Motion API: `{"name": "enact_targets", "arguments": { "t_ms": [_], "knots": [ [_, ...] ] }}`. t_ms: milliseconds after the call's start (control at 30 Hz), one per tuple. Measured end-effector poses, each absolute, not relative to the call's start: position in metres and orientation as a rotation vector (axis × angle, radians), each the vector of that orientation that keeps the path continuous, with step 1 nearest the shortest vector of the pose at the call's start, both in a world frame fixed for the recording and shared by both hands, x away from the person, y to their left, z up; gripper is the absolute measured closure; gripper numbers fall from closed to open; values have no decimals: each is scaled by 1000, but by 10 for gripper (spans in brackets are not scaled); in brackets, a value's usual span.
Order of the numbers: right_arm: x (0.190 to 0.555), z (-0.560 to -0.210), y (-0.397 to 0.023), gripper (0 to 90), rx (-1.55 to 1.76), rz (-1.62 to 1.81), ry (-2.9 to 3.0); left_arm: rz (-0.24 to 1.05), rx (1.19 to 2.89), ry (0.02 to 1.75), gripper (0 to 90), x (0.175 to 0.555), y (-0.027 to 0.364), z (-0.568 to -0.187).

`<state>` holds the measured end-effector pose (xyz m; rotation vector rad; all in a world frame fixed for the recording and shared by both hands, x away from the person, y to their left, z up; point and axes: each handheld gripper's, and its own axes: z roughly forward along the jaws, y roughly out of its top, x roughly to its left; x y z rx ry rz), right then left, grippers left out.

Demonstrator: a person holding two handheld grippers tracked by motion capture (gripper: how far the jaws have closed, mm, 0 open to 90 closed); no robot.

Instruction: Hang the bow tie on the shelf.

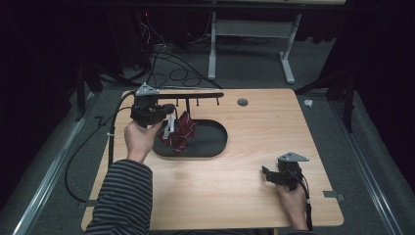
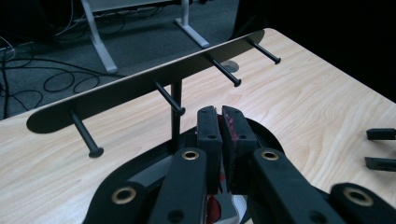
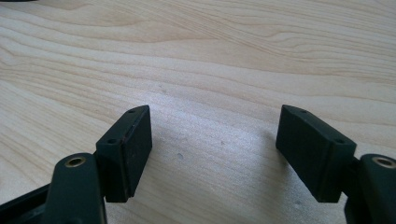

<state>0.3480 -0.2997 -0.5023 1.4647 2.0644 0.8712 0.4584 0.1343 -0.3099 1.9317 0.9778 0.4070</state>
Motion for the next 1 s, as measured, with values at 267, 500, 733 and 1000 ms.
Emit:
{"name": "enact_targets", "arguments": {
  "t_ms": [267,500,733,1000],
  "knots": [
    [348,-502,-300,284,1463,872,2066,421,1946,1004,869,470,128,-311],
    [348,-502,-300,283,1464,872,2066,445,1948,1011,869,477,124,-311],
    [348,-502,-300,283,1463,874,2068,451,1948,1041,868,487,123,-318],
    [348,-502,-300,283,1458,875,2071,527,1969,1035,867,494,117,-322]
  ]
}}
